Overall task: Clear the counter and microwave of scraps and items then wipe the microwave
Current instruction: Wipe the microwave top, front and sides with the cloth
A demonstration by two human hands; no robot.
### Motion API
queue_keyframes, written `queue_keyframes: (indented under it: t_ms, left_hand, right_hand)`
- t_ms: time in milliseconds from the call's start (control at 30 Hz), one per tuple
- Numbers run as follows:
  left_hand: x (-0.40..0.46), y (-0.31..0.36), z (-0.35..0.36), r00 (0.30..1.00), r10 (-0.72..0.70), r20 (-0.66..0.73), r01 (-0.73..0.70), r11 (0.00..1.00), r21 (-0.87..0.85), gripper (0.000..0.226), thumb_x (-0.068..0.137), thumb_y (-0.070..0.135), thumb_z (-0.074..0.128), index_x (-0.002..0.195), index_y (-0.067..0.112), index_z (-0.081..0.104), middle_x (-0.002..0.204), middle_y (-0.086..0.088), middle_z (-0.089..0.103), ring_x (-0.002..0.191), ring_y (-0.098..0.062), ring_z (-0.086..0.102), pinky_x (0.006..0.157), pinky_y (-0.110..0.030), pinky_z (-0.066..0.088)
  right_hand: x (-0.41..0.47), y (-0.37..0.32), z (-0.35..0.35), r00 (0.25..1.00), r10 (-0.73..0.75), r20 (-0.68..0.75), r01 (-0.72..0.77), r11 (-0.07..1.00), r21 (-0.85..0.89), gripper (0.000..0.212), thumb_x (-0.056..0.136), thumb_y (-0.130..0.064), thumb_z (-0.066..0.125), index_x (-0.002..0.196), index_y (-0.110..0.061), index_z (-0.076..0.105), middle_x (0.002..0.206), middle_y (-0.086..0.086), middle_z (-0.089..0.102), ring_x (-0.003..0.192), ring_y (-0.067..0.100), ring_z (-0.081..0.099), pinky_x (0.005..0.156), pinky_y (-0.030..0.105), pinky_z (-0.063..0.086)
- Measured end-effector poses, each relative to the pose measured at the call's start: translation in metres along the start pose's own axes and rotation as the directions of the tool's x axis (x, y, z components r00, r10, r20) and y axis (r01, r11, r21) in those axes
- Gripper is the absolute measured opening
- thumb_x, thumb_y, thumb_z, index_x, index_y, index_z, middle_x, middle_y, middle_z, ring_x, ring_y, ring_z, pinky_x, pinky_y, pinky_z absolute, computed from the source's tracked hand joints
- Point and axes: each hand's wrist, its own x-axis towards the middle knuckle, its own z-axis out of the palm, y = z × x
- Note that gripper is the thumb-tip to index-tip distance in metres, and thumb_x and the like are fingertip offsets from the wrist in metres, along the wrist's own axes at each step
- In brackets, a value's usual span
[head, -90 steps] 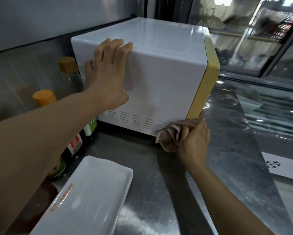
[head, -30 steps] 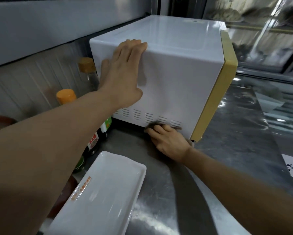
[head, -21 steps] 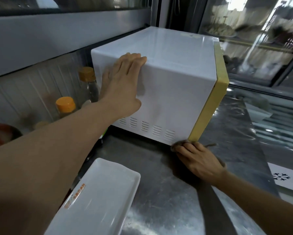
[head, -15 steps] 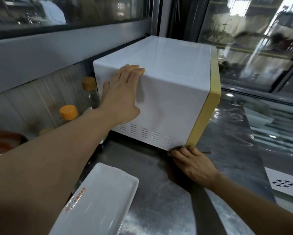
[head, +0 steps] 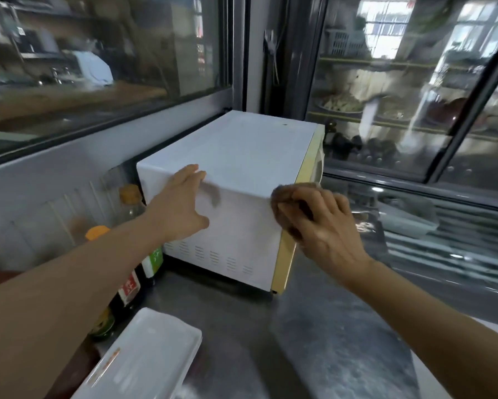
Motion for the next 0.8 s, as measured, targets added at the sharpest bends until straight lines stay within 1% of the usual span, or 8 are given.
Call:
queue_keyframes:
  t_ms: [67, 133, 300, 367, 467, 567, 667, 800]
  left_hand:
    - [-0.006, 0.014, 0.005, 0.998, 0.047, -0.044, -0.047, 0.999, 0.003, 0.094, 0.076, 0.019, 0.07, 0.15, 0.027, 0.012, 0.158, 0.01, -0.001, 0.145, -0.011, 0.007, 0.113, -0.046, 0.024]
    - [-0.012, 0.031, 0.014, 0.991, 0.128, -0.027, -0.124, 0.986, 0.114, 0.093, 0.076, 0.024, 0.069, 0.149, 0.031, 0.011, 0.158, 0.012, -0.002, 0.146, -0.011, 0.005, 0.113, -0.048, 0.022]
    - [-0.02, 0.05, 0.04, 0.993, 0.113, -0.043, -0.106, 0.983, 0.15, 0.091, 0.079, 0.023, 0.065, 0.149, 0.032, 0.007, 0.157, 0.015, -0.001, 0.146, -0.009, -0.005, 0.115, -0.05, 0.015]
    - [-0.021, 0.05, 0.044, 0.992, 0.097, -0.076, -0.086, 0.986, 0.141, 0.092, 0.077, 0.021, 0.066, 0.148, 0.032, 0.009, 0.157, 0.016, 0.0, 0.145, -0.007, -0.005, 0.115, -0.052, 0.017]
    - [-0.021, 0.053, 0.047, 0.99, 0.085, -0.113, -0.07, 0.989, 0.127, 0.092, 0.074, 0.017, 0.067, 0.147, 0.03, 0.014, 0.157, 0.015, 0.004, 0.145, -0.007, -0.004, 0.112, -0.053, 0.021]
    - [-0.021, 0.053, 0.049, 0.986, 0.091, -0.143, -0.073, 0.99, 0.123, 0.091, 0.071, 0.014, 0.067, 0.147, 0.027, 0.019, 0.157, 0.012, 0.009, 0.146, -0.01, 0.001, 0.109, -0.05, 0.027]
    - [-0.021, 0.055, 0.05, 0.982, 0.086, -0.167, -0.066, 0.99, 0.121, 0.09, 0.069, 0.012, 0.067, 0.146, 0.023, 0.022, 0.157, 0.009, 0.013, 0.146, -0.012, 0.004, 0.106, -0.046, 0.03]
    - [-0.021, 0.061, 0.049, 0.989, 0.048, -0.139, -0.029, 0.991, 0.134, 0.09, 0.071, 0.011, 0.067, 0.147, 0.023, 0.019, 0.157, 0.01, 0.01, 0.146, -0.01, 0.0, 0.107, -0.044, 0.028]
  right_hand:
    - [0.004, 0.004, -0.001, 0.984, 0.176, 0.033, -0.179, 0.975, 0.132, 0.034, 0.076, -0.008, 0.066, 0.11, -0.003, 0.064, 0.117, 0.015, 0.05, 0.099, 0.027, 0.047, 0.077, 0.036, 0.045]
    - [-0.002, 0.0, 0.002, 0.941, 0.333, 0.064, -0.337, 0.896, 0.287, 0.038, 0.074, 0.003, 0.068, 0.111, 0.0, 0.062, 0.113, 0.018, 0.051, 0.092, 0.024, 0.051, 0.068, 0.032, 0.05]
    - [-0.025, -0.024, 0.022, 0.768, 0.632, 0.109, -0.569, 0.592, 0.571, 0.032, 0.073, 0.009, 0.066, 0.099, 0.0, 0.049, 0.106, 0.007, 0.038, 0.09, 0.005, 0.038, 0.083, 0.002, 0.033]
    - [-0.039, -0.03, 0.034, 0.738, 0.661, 0.138, -0.593, 0.536, 0.601, 0.031, 0.075, 0.007, 0.066, 0.098, -0.003, 0.047, 0.106, 0.005, 0.038, 0.091, 0.005, 0.04, 0.085, 0.003, 0.034]
    - [-0.068, -0.04, 0.051, 0.732, 0.633, 0.252, -0.64, 0.513, 0.572, 0.03, 0.078, 0.002, 0.066, 0.101, -0.003, 0.046, 0.106, 0.007, 0.039, 0.088, 0.006, 0.04, 0.081, 0.016, 0.038]
    - [-0.092, -0.047, 0.066, 0.714, 0.607, 0.348, -0.678, 0.476, 0.561, 0.029, 0.08, -0.001, 0.067, 0.101, -0.003, 0.047, 0.107, 0.003, 0.037, 0.084, 0.001, 0.037, 0.081, 0.012, 0.033]
    - [-0.11, -0.05, 0.077, 0.662, 0.555, 0.503, -0.747, 0.436, 0.501, 0.03, 0.083, -0.006, 0.065, 0.106, -0.006, 0.045, 0.11, -0.002, 0.035, 0.086, 0.001, 0.038, 0.083, 0.018, 0.037]
    - [-0.122, -0.046, 0.082, 0.541, 0.481, 0.69, -0.83, 0.439, 0.344, 0.028, 0.087, -0.014, 0.059, 0.111, -0.007, 0.045, 0.113, 0.009, 0.041, 0.094, 0.026, 0.052, 0.074, 0.028, 0.039]
